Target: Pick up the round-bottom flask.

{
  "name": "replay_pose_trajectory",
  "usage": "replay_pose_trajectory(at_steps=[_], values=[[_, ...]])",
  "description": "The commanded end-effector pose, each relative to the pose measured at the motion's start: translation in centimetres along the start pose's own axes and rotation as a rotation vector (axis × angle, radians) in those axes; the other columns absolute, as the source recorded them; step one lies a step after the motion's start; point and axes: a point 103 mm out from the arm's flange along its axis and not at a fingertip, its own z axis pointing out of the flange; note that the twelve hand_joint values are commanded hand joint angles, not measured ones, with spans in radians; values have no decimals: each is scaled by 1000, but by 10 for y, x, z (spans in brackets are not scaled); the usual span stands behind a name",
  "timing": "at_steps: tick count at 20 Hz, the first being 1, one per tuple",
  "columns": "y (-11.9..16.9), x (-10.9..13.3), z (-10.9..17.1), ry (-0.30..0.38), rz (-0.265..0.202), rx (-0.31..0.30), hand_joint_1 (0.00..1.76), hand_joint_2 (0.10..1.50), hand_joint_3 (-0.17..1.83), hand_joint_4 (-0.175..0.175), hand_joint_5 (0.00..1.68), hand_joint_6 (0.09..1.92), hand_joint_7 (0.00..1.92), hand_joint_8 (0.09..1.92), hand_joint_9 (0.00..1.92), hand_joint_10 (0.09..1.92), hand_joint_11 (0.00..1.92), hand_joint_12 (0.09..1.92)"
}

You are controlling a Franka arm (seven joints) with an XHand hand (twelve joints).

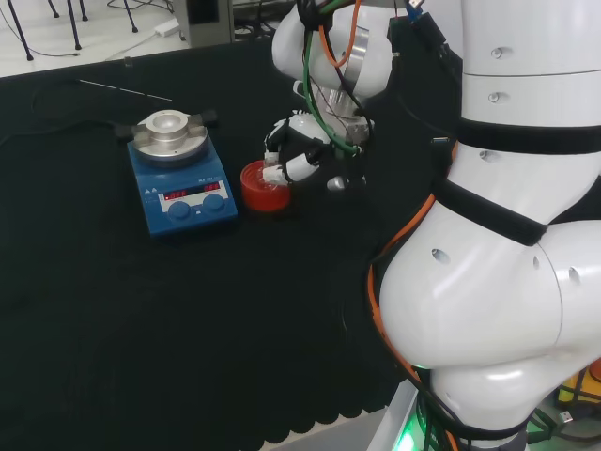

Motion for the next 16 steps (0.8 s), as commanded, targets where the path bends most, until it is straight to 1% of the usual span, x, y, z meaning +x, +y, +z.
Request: replay_pose_trajectory(at_steps=[1, 4, 7, 12, 16], values=[[2, 4, -2, 0, -9, -9, 1045, 939, 191, 165, 1108, 785, 592, 718, 633, 861, 73, 1491], [3, 6, -4, -1, -13, -16, 1056, 974, 136, 175, 1118, 786, 599, 719, 639, 861, 76, 1491], [5, 8, -6, -4, -17, -20, 1058, 979, 126, 175, 1120, 786, 606, 721, 643, 862, 80, 1491], [7, 10, -3, -2, -21, -9, 1058, 981, 121, 175, 1120, 785, 612, 722, 647, 862, 84, 1490], [8, 11, -5, -6, -23, -16, 1058, 983, 118, 175, 1121, 784, 618, 724, 648, 862, 85, 1489]])
